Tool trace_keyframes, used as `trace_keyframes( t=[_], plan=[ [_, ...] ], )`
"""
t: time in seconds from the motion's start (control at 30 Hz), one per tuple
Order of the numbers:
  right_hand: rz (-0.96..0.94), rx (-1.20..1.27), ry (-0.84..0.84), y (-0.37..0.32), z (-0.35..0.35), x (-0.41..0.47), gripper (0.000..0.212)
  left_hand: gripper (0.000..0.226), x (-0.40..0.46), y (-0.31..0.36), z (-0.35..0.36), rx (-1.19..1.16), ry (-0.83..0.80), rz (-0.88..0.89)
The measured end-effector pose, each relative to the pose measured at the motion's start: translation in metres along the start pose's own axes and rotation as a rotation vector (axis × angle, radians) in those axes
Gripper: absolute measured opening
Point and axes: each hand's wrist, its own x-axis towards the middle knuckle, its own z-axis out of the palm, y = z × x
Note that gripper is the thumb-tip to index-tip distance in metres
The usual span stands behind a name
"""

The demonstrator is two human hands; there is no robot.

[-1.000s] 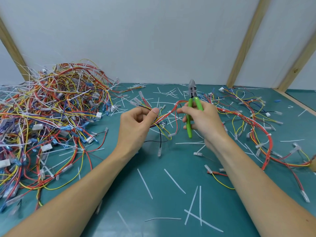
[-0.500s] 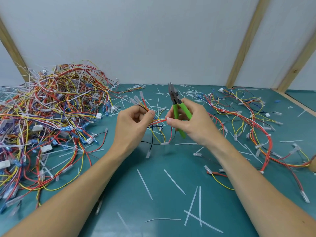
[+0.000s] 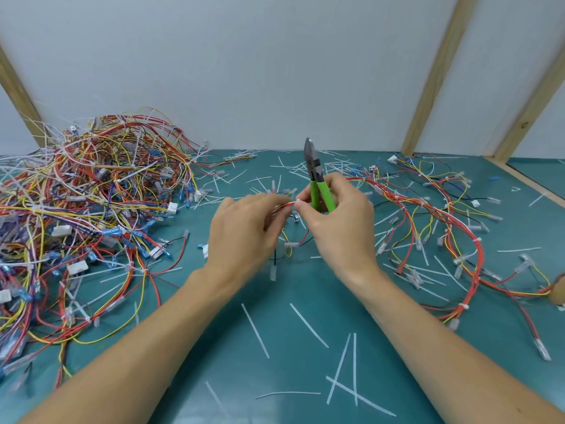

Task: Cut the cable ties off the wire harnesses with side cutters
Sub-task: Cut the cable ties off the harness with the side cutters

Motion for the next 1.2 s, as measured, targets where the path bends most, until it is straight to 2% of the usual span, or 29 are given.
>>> trace_keyframes(
  t=[0.17,0.33,0.5,0.57,0.7,0.77,0.8,0.83,0.9,0.93,0.97,1.03,1.1,1.2],
  plan=[
    [0.034,-0.017,-0.085,0.001,-0.005,0.007,0.013,0.009,0.004,-0.005,-0.006,0.177,0.042,0.059],
    [0.112,-0.015,0.010,0.009,-0.027,0.027,0.014,0.013,0.007,-0.009,-0.011,0.137,0.054,0.097],
    [0.143,0.029,-0.091,0.013,-0.037,0.033,0.015,0.027,0.008,-0.019,-0.010,0.143,0.149,0.079],
    [0.129,0.008,-0.145,0.013,-0.038,0.032,0.015,0.040,0.008,-0.027,-0.008,0.142,0.078,0.014],
    [0.104,-0.064,-0.254,0.011,-0.032,0.027,0.019,0.059,0.003,-0.040,-0.003,0.203,-0.272,-0.199],
    [0.080,-0.135,-0.235,0.010,-0.024,0.021,0.017,0.059,0.003,-0.040,-0.003,0.352,-0.289,-0.236],
    [0.072,-0.168,-0.209,0.010,-0.020,0.018,0.017,0.056,0.005,-0.038,-0.005,0.391,-0.205,-0.216],
    [0.071,-0.190,-0.183,0.009,-0.017,0.015,0.017,0.051,0.007,-0.034,-0.008,0.353,-0.086,-0.182],
    [0.072,-0.206,-0.140,0.006,-0.014,0.012,0.018,0.030,0.008,-0.024,-0.011,0.115,0.121,-0.085],
    [0.071,-0.208,-0.119,0.005,-0.013,0.011,0.018,0.018,0.007,-0.018,-0.010,-0.014,0.157,-0.065],
    [0.072,-0.205,-0.098,0.005,-0.011,0.011,0.018,0.016,0.004,-0.011,-0.007,-0.135,0.140,-0.091],
    [0.093,-0.165,-0.070,0.004,-0.009,0.010,0.020,0.034,-0.002,0.001,0.002,-0.399,-0.041,-0.290],
    [0.139,-0.076,-0.074,0.005,-0.006,0.009,0.021,0.041,-0.006,0.003,0.011,-0.615,-0.192,-0.542],
    [0.211,0.053,-0.119,0.009,-0.002,0.006,0.022,0.033,-0.002,-0.009,0.012,-0.858,-0.135,-0.861]
  ],
)
